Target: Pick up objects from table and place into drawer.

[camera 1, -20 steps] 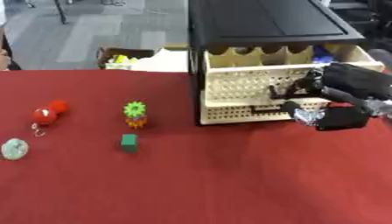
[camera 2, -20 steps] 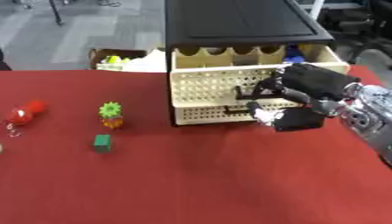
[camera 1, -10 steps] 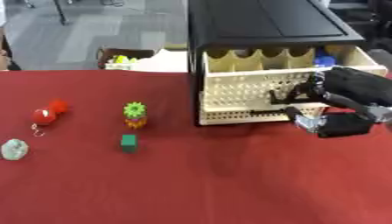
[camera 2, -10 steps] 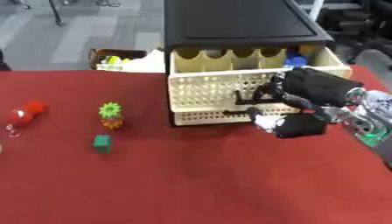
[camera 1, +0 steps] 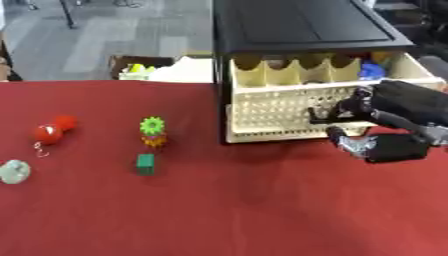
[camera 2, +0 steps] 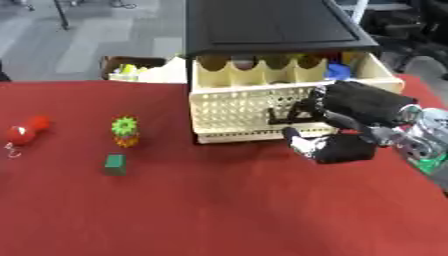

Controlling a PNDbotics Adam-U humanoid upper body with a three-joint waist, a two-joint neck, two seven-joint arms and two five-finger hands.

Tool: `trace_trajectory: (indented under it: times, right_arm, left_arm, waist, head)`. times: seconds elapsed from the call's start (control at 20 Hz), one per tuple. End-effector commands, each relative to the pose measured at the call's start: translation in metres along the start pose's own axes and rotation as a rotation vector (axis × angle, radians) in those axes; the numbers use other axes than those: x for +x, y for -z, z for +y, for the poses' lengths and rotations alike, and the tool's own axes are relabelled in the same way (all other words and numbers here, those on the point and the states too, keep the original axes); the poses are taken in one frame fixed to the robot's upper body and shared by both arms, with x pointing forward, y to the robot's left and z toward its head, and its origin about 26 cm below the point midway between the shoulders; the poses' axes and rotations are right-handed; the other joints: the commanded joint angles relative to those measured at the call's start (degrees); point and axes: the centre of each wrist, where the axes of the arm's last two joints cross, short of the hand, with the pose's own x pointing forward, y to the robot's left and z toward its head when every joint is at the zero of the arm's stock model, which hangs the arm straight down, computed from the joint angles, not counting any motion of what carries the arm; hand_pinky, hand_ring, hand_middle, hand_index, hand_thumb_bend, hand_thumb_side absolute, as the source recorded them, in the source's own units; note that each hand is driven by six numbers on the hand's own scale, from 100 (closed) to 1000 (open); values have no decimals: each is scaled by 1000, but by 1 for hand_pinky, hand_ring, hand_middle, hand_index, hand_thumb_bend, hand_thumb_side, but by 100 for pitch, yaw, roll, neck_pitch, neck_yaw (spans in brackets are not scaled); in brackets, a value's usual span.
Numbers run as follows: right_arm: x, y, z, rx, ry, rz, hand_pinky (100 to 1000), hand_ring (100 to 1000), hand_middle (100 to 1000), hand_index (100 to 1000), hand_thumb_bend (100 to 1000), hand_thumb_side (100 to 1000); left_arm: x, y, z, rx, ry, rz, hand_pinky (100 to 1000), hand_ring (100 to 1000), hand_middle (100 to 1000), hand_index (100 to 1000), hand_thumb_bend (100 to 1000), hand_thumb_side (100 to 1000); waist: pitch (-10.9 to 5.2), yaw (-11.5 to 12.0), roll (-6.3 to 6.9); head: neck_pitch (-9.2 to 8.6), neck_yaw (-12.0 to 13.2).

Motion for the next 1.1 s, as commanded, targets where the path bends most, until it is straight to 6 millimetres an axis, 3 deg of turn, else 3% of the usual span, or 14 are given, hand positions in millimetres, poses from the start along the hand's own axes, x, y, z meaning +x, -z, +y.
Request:
trace_trajectory:
  times: [0.05,1.1]
  right_arm:
    - [6,-4,-15,-12,-39,-25,100,100,100,707,100,1000]
    - [10,-10,-5,24,11,-41,100,100,100,705,100,1000]
  left_arm:
    - [4,5,2,-1,4,-28,673,752,758,818,100,961]
    - [5,5,2,3,1,-30,674,753,759,817,100,958]
  waist:
    - [-114,1,-3]
    - [-120,-29,22]
  head:
    - [-83,17]
    - [-123,12]
